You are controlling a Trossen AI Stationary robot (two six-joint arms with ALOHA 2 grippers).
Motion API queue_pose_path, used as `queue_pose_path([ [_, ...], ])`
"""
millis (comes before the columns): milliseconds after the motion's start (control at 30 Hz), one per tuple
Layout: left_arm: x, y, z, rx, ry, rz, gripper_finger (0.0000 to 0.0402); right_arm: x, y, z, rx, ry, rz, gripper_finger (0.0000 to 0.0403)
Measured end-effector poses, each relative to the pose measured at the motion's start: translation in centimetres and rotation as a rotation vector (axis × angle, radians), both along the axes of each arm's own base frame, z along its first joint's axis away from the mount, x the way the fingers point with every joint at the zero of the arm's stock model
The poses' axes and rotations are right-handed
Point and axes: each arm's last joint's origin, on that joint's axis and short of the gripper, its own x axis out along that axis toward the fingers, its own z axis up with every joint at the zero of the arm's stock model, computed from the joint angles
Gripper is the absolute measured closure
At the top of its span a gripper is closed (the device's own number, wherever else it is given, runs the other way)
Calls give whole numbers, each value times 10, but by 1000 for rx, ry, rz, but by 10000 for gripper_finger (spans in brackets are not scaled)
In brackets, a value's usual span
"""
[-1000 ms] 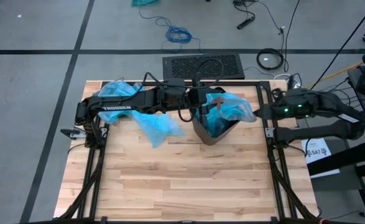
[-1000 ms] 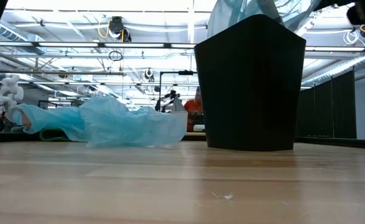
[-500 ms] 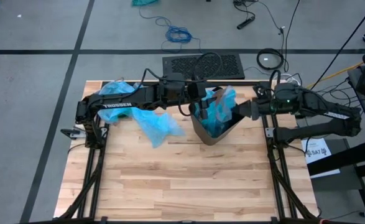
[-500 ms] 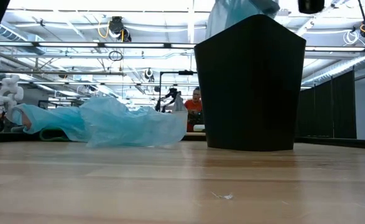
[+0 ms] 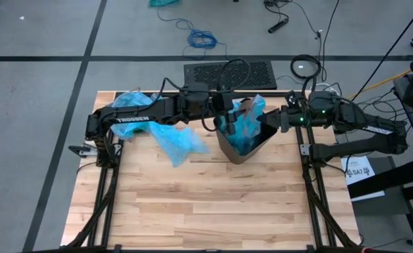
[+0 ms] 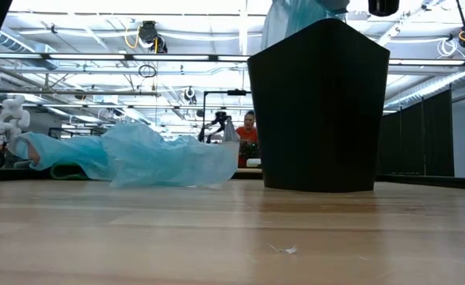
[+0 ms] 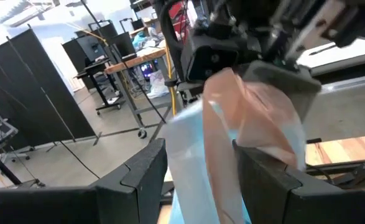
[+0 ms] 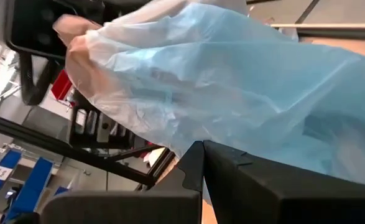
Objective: Place trash/remove bag and relplace
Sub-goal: Remove the blue trash bag from the trash bin
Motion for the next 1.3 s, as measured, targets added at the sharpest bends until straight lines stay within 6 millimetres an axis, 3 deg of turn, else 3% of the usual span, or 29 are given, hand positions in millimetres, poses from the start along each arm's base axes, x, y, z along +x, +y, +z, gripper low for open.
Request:
queue_pose_path([
  [233,0,-1,6,32,-55,-45,217,10,-1,-7,16,51,-1,403],
  [867,0,-5,9,57,-91,-164,217,7,-2,-8,85,56,-14,403],
  [1300,0,-5,8,54,-82,-165,217,-14,0,34,11,-67,6,403],
])
